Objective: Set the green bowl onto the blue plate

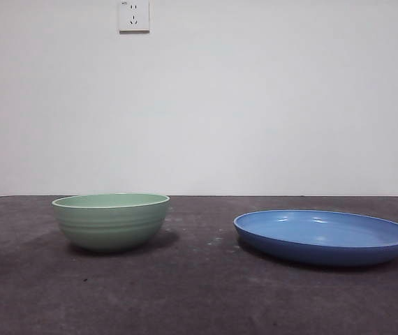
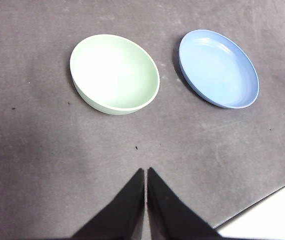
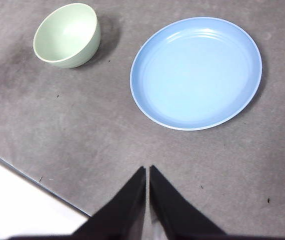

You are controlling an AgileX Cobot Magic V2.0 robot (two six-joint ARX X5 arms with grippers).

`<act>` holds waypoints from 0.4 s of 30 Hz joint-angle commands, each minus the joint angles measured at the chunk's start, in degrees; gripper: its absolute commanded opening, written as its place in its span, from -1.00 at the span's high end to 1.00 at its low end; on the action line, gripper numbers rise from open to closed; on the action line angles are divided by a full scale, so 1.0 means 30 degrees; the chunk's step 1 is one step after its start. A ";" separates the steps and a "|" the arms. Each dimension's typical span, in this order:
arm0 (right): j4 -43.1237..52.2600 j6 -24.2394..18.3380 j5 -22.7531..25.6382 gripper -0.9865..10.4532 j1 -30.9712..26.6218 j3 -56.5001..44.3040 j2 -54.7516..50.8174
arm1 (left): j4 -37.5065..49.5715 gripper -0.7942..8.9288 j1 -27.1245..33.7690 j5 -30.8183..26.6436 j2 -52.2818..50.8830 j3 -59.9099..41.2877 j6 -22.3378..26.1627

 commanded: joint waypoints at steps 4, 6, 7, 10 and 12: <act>0.0124 -0.0044 -0.0051 0.27 0.0066 0.0379 0.0058 | 0.0197 0.21 -0.0066 0.0022 0.0102 0.0321 0.0168; 0.0131 0.0153 -0.0051 0.10 0.0066 0.0379 0.0058 | 0.0248 0.06 -0.0066 0.0022 0.0102 0.0321 0.0168; 0.0131 0.0189 -0.0051 0.10 0.0066 0.0379 0.0058 | 0.0248 0.05 -0.0066 0.0022 0.0102 0.0321 0.0168; 0.0138 0.0197 -0.0051 0.10 0.0066 0.0379 0.0058 | 0.0262 0.05 -0.0066 0.0022 0.0102 0.0321 0.0168; 0.0138 0.0197 -0.0051 0.10 0.0066 0.0379 0.0058 | 0.0342 0.05 -0.0066 0.0022 0.0109 0.0321 0.0124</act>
